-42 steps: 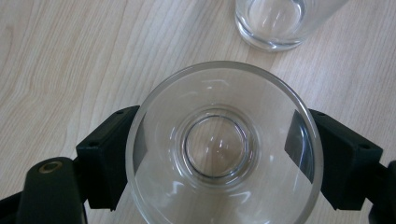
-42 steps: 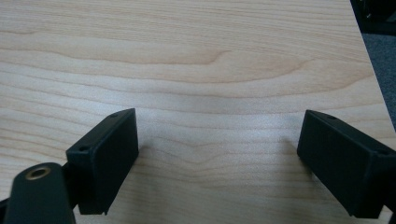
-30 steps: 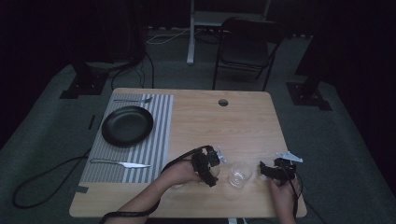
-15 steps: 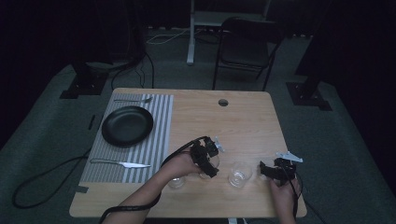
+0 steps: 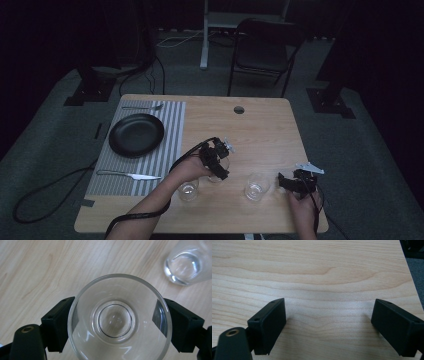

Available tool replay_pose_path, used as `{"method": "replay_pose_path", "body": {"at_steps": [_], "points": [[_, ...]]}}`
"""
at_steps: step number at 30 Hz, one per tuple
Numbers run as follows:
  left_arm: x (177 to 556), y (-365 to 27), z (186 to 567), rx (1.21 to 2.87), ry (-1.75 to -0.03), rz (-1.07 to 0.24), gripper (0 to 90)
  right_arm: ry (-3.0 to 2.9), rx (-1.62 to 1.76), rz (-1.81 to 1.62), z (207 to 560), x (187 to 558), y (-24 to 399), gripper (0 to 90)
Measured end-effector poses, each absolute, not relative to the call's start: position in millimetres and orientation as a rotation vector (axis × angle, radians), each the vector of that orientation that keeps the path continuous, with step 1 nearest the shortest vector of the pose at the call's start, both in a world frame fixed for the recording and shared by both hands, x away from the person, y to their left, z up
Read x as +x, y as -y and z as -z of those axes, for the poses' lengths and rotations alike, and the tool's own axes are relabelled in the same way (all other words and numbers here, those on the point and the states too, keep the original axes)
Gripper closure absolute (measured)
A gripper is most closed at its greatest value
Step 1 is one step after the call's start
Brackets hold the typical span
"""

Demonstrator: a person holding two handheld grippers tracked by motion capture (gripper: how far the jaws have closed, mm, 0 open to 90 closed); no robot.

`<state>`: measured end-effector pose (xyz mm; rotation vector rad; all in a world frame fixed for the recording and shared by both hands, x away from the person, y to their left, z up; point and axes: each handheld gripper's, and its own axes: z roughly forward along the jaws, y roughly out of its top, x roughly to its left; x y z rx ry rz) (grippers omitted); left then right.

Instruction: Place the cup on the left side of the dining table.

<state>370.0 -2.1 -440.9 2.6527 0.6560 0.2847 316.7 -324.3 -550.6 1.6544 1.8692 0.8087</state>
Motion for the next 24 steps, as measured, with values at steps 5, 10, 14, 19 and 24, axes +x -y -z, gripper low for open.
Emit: {"method": "replay_pose_path", "body": {"at_steps": [5,10,14,19,24], "points": [[376,-5,439,2.645,-0.689,-0.297,18.6,-1.869,1.655,-0.809,551,317,324,12.1],[381,-14,439,2.644,-0.724,-0.314,18.6,-1.870,1.655,-0.808,551,317,324,12.1],[386,-24,438,2.640,-0.758,-0.307,18.6,-1.869,1.655,-0.808,551,317,324,12.1],[392,-40,437,2.636,-0.808,-0.327,18.6,-1.869,1.658,-0.809,551,317,324,12.1],[395,-59,434,2.605,-0.863,-0.338,18.6,-1.869,1.658,-0.809,551,317,324,12.1]]}}
